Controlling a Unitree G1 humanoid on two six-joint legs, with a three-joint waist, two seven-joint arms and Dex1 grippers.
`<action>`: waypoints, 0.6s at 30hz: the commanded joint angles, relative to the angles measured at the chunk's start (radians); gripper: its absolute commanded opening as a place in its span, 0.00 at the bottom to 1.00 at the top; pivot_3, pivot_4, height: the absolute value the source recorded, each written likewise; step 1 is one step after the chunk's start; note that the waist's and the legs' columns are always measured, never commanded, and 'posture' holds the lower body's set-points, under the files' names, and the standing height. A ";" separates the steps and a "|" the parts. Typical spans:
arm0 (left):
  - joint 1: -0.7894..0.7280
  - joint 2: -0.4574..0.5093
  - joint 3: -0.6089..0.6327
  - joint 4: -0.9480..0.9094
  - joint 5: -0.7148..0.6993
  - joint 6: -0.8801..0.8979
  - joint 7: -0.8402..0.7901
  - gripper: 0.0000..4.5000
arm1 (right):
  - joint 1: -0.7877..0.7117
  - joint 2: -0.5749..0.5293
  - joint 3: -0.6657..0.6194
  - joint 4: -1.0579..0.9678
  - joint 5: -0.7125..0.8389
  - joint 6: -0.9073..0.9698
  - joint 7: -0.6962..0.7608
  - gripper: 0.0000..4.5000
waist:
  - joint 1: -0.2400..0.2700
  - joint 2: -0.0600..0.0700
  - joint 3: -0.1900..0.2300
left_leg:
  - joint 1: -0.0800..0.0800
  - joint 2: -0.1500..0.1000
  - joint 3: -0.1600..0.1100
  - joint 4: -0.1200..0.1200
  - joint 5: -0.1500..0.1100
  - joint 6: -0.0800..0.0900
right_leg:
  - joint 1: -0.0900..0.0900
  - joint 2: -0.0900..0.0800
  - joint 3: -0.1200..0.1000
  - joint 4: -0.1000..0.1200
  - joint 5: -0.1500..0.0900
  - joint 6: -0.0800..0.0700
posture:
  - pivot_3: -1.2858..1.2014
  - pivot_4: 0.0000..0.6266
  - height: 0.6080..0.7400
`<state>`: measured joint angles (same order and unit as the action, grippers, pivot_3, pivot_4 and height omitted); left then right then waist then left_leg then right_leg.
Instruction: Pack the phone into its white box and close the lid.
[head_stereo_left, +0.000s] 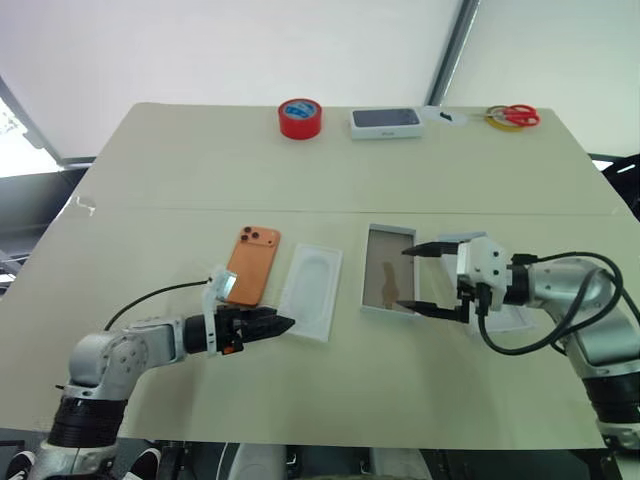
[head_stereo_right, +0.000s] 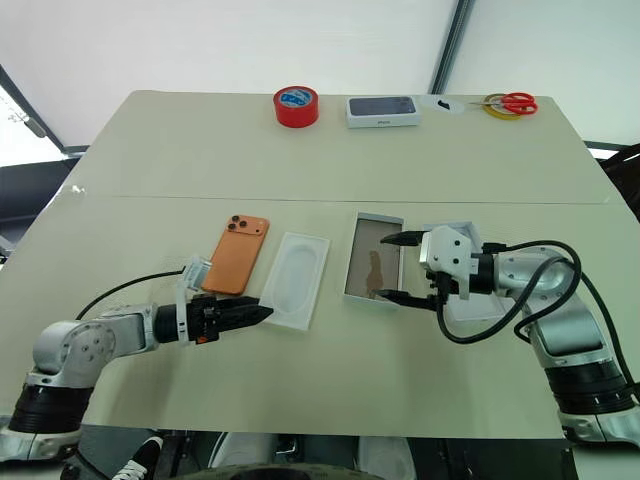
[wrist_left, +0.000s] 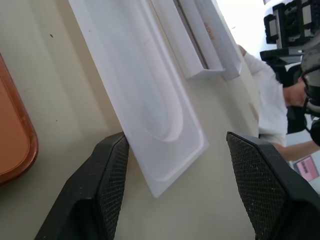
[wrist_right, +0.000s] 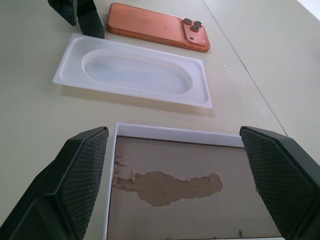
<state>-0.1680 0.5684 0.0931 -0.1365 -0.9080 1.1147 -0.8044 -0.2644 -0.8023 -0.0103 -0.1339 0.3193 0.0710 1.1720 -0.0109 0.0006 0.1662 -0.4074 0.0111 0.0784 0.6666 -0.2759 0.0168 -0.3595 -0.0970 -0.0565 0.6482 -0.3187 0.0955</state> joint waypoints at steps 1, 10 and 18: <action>0.009 0.015 -0.022 0.025 0.004 0.053 0.001 0.40 | -0.030 0.002 -0.015 -0.035 0.012 -0.006 -0.012 0.99 | -0.001 0.000 0.000 | 0.000 0.000 0.000 0.000 0.000 0.000 | 0.000 0.000 0.000 0.000 0.000 0.000 | 0.52 0.24 0.92; -0.036 -0.005 0.043 0.093 -0.027 0.138 0.047 0.01 | -0.055 0.004 -0.019 -0.032 0.021 0.003 -0.022 0.99 | 0.000 0.002 -0.001 | 0.001 0.000 0.000 0.000 0.000 0.000 | 0.001 0.000 0.000 0.000 0.000 0.000 | 0.52 0.24 0.92; -0.109 -0.050 0.273 0.137 -0.188 0.187 0.119 0.01 | -0.017 0.014 0.112 0.015 -0.123 -0.017 -0.043 0.99 | -0.003 0.000 0.000 | 0.000 0.000 -0.001 0.000 0.000 0.000 | -0.001 0.000 0.000 0.000 0.000 0.000 | 0.52 0.24 0.92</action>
<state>-0.2695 0.5258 0.3340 0.0358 -1.0510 1.2999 -0.6960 -0.2550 -0.7931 0.0832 -0.1310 0.2439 0.0543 1.1522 -0.0139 0.0004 0.1662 -0.4077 0.0112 0.0781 0.6665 -0.2756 0.0164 -0.3604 -0.0968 -0.0566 0.6486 -0.3186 0.0956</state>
